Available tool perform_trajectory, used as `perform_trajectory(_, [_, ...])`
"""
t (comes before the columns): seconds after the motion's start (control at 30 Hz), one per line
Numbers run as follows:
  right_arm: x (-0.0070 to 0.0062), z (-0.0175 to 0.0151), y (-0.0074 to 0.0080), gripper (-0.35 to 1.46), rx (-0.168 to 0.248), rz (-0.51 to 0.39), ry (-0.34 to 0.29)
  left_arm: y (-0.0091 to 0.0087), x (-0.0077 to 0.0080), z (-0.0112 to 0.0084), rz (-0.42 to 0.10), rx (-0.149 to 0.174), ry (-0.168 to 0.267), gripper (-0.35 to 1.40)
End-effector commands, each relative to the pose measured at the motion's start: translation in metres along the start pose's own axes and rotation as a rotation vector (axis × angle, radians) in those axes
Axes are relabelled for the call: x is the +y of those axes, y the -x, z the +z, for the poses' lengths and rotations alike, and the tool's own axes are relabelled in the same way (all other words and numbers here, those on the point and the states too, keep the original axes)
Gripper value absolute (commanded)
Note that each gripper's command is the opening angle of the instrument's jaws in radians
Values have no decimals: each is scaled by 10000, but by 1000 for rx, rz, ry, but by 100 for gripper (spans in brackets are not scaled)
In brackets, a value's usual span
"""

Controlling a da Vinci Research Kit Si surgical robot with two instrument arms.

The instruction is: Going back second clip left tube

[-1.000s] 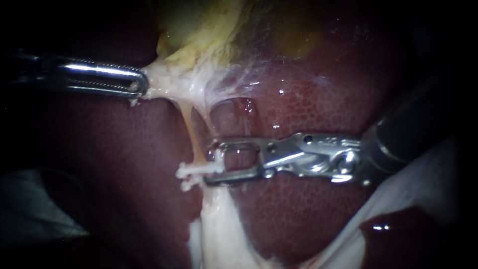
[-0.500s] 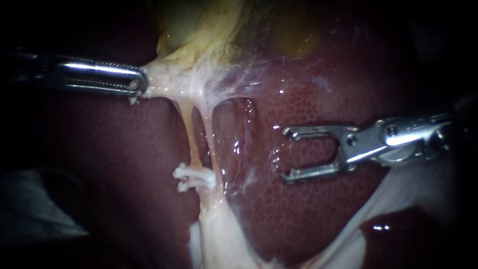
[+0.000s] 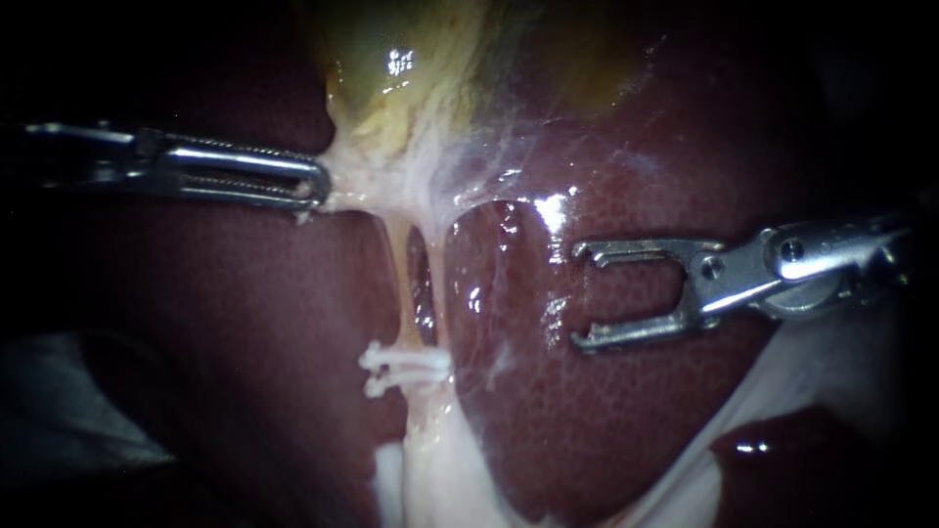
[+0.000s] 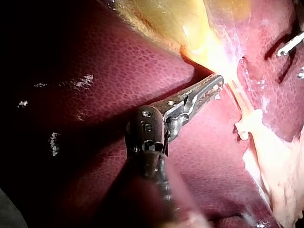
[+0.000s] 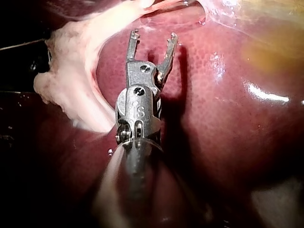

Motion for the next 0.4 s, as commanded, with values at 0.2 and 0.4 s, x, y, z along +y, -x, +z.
perform_trajectory(0.2, [-1, -2, 1, 50, 0, 0, -1, 3, 0, 5, -4, -4, -1, -35])
perform_trajectory(0.4, [-4, 2, -3, 50, 2, 1, -10, 0, 0, -1, -5, -7, 4, -35])
